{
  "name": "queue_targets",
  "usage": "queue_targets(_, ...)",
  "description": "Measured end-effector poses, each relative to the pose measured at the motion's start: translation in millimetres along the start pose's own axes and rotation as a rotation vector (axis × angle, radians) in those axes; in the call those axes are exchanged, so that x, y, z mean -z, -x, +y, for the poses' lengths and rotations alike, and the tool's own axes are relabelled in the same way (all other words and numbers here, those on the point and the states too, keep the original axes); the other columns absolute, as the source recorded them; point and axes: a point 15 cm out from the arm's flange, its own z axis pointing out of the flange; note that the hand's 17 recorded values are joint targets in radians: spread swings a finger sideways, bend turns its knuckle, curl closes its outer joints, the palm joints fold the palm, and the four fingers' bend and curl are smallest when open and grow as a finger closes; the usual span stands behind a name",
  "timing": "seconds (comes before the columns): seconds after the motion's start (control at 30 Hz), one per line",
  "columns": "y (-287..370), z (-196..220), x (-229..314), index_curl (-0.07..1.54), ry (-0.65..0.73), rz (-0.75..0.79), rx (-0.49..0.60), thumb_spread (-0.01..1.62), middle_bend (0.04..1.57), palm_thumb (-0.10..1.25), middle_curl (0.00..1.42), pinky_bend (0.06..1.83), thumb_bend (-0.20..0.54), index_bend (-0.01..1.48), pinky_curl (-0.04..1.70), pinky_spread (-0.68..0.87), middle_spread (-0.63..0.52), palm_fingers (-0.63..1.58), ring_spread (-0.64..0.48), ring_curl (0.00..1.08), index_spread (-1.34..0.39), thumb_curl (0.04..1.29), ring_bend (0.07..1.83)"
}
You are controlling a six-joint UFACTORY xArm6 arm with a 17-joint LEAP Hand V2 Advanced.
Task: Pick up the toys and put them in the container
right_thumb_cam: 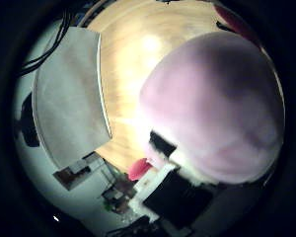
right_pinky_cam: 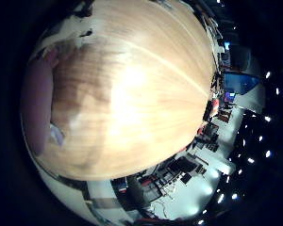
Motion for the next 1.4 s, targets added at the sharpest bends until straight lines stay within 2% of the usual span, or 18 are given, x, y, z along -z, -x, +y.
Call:
queue_targets(0.13, 0, -12, 8, 0.32, -0.061, -0.006, -0.014, 1.02, 0.6, 1.0, 0.51, 1.26, 0.172, 0.27, 0.27, -0.46, -0.39, 1.07, -0.37, 0.41, -0.5, 0.4, 1.18)
queue_targets(0.2, -2, -16, 15, 0.35, -0.09, -0.008, -0.022, 1.01, 0.64, 1.04, 0.54, 1.23, 0.173, 0.31, 0.27, -0.48, -0.41, 1.14, -0.37, 0.42, -0.51, 0.41, 1.18)
queue_targets(0.47, -6, -18, 49, 0.45, -0.176, -0.01, -0.038, 0.92, 0.74, 1.1, 0.6, 1.18, 0.107, 0.38, 0.3, -0.54, -0.44, 1.19, -0.37, 0.44, -0.54, 0.42, 1.17)
queue_targets(0.7, -9, -12, 98, 0.51, -0.282, -0.013, -0.047, 0.86, 0.77, 1.14, 0.62, 1.16, 0.032, 0.39, 0.32, -0.56, -0.44, 1.19, -0.38, 0.45, -0.54, 0.43, 1.17)
queue_targets(0.93, -5, -12, 160, 0.55, -0.369, -0.018, -0.041, 0.84, 0.78, 1.16, 0.62, 1.14, -0.012, 0.38, 0.34, -0.57, -0.44, 1.19, -0.37, 0.45, -0.55, 0.43, 1.18)
queue_targets(1.2, 43, -10, 244, 0.59, -0.459, -0.056, 0.057, 0.82, 0.78, 1.17, 0.62, 1.13, -0.017, 0.37, 0.36, -0.57, -0.44, 1.19, -0.37, 0.45, -0.56, 0.43, 1.18)
queue_targets(1.4, 109, -6, 276, 0.61, -0.454, -0.088, 0.2, 0.82, 0.78, 1.16, 0.62, 1.12, -0.018, 0.35, 0.37, -0.58, -0.44, 1.19, -0.37, 0.45, -0.56, 0.44, 1.18)
